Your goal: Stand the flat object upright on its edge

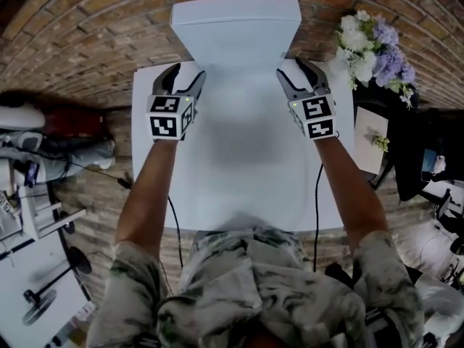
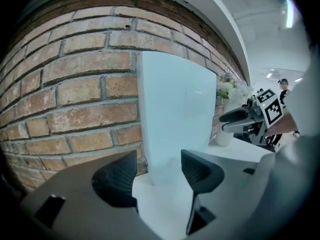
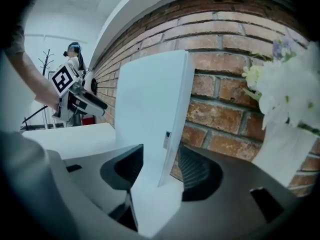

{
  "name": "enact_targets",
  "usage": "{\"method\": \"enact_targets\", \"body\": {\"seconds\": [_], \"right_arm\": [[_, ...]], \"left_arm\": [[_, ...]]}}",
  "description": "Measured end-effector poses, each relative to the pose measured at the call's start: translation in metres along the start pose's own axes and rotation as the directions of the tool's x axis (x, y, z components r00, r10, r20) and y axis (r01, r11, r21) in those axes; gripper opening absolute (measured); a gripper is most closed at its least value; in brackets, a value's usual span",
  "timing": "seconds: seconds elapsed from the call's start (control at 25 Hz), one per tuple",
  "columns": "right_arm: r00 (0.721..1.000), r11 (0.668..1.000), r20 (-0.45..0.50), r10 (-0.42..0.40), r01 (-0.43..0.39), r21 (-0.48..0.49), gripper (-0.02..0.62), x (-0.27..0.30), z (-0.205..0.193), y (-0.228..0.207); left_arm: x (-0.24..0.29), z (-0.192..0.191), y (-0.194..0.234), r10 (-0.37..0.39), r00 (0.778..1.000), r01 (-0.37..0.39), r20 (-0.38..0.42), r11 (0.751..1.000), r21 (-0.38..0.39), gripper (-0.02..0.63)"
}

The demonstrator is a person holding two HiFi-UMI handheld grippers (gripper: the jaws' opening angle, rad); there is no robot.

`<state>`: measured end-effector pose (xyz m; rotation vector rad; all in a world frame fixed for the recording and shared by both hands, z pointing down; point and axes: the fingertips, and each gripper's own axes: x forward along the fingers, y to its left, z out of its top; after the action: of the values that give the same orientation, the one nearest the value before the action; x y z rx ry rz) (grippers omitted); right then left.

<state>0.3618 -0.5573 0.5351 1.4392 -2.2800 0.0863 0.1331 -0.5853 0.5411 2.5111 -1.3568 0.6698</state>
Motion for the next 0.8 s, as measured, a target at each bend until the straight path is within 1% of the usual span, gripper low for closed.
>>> {"method": "enact_targets", "body": {"seconds": [0.16,0.28,0.4,0.52,0.64,0.8], "right_arm": [[1.000,1.000,0.000,-0.005,0.005,0.017,0.224,-0.023,-0.002,0.015],[1.000,1.000,0.007,-0.007,0.006,0.024,0.184,-0.043,0.001,0.033],[1.000,1.000,0.024,-0.015,0.015,0.024,0.110,-0.064,0.007,0.054],[0.999,0.999,0.042,-0.025,0.024,0.034,0.075,-0.087,0.013,0.083],[0.998,0.998,0.048,-0.032,0.030,0.048,0.064,-0.112,0.015,0.115],[0.998,0.997,0.051,-0.042,0.039,0.062,0.054,-0.146,0.017,0.158]], "left_arm": [[-0.026,-0.005,-0.011,-0.005,1.000,0.005,0.019,1.000,-0.027,0.276],[-0.048,-0.006,-0.025,-0.024,0.999,0.026,0.045,0.998,-0.049,0.273],[-0.073,-0.009,-0.042,-0.048,0.996,0.054,0.071,0.996,-0.075,0.223],[-0.104,-0.015,-0.064,-0.101,0.990,0.111,0.102,0.989,-0.101,0.173],[-0.138,-0.024,-0.087,-0.158,0.979,0.174,0.132,0.978,-0.117,0.136],[-0.188,-0.039,-0.108,-0.217,0.964,0.235,0.152,0.965,-0.116,0.098]]}}
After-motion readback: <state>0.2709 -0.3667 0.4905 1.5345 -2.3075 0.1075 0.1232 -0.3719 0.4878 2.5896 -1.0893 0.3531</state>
